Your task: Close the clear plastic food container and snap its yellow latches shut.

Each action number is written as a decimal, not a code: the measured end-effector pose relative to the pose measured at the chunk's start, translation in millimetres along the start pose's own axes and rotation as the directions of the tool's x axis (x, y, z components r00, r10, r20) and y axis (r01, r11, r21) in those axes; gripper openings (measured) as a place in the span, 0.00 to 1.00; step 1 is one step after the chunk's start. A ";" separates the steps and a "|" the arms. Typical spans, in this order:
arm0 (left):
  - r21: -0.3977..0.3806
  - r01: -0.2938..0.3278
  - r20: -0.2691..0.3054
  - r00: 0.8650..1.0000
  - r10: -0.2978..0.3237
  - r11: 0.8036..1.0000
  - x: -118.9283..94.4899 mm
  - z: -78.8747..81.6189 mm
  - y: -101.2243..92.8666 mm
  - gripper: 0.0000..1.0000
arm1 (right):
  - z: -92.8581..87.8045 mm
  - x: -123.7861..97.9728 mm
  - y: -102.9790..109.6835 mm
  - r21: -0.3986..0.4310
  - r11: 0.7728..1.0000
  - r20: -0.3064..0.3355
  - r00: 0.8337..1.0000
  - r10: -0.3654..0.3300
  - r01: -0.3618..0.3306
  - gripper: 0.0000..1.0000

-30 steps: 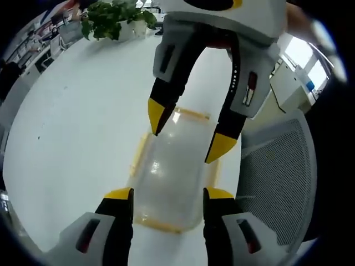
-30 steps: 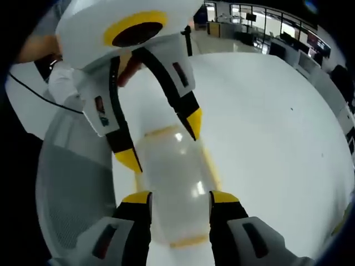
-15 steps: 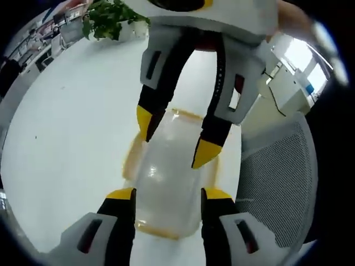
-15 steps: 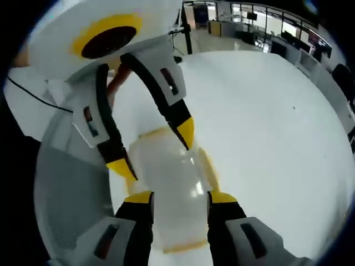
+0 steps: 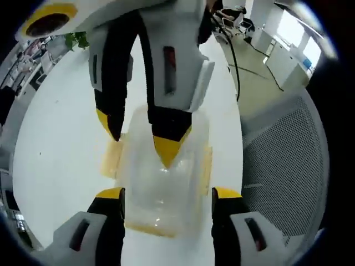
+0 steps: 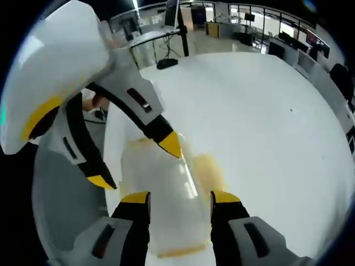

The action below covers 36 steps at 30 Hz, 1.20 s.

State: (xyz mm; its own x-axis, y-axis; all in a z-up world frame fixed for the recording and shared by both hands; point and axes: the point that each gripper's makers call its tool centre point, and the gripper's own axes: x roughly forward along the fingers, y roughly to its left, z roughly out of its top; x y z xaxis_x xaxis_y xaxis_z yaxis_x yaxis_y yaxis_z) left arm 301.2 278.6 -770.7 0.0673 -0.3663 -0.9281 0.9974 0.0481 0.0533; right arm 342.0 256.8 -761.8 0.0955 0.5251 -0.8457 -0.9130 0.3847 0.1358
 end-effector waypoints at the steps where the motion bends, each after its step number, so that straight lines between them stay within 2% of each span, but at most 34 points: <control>1: 0.004 -0.004 0.000 1.000 0.004 1.000 0.2 -0.3 -0.4 0.64 | -0.1 0.7 -0.8 -0.001 1.000 -0.007 1.000 0.002 -0.002 0.42; 6: 0.001 -0.024 0.009 1.000 0.024 1.000 1.2 -0.2 -0.8 0.66 | -1.9 1.5 -1.8 0.001 1.000 -0.016 1.000 0.009 -0.009 0.43; 11: 0.024 -0.059 -0.008 0.998 0.059 0.998 2.9 -0.7 -0.7 0.65 | -5.3 5.3 0.0 -0.019 0.999 -0.046 0.998 0.029 -0.030 0.45; 13: 0.051 -0.073 -0.020 0.997 0.074 0.996 3.7 -2.1 -1.0 0.65 | -5.1 6.3 -0.1 -0.027 0.999 -0.058 0.997 0.042 -0.043 0.46; 22: 0.050 -0.110 -0.046 0.993 0.113 0.993 7.6 -1.3 -4.1 0.70 | -3.2 10.8 0.6 -0.069 0.991 -0.126 0.986 0.110 -0.119 0.46; 24: 0.053 -0.115 -0.049 0.992 0.118 0.992 8.4 -1.4 -5.4 0.73 | -5.0 13.1 1.7 -0.080 0.986 -0.144 0.981 0.131 -0.144 0.48; 27: 0.012 -0.116 -0.027 0.993 0.116 0.993 10.5 1.6 -8.9 0.80 | -7.3 17.3 3.6 -0.085 0.980 -0.170 0.971 0.165 -0.182 0.51; 30: 0.041 -0.137 -0.027 0.990 0.138 0.990 15.3 1.2 -12.4 0.86 | -8.0 18.1 2.7 -0.069 0.977 -0.194 0.964 0.185 -0.201 0.52; 32: 0.094 -0.194 -0.050 0.979 0.199 0.977 15.4 -2.1 -6.0 0.81 | -8.1 18.5 4.4 -0.067 0.976 -0.207 0.960 0.189 -0.207 0.52; 34: 0.101 -0.232 -0.049 0.970 0.238 0.967 15.9 -2.2 -1.2 0.75 | -8.6 18.9 4.6 -0.067 0.975 -0.215 0.958 0.191 -0.210 0.52; 36: 0.089 -0.244 -0.043 0.968 0.249 0.966 15.9 -1.3 0.3 0.70 | -8.9 19.0 4.4 -0.064 0.975 -0.218 0.957 0.193 -0.211 0.51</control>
State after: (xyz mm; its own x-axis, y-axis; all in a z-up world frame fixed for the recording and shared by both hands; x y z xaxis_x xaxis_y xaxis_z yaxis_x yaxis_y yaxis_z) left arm 302.5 274.0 -785.9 0.3120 -0.3022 -0.9007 0.9490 0.0531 0.3109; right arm 336.3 261.7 -781.8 -0.1714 0.4107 -0.8955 -0.9360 0.2157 0.2782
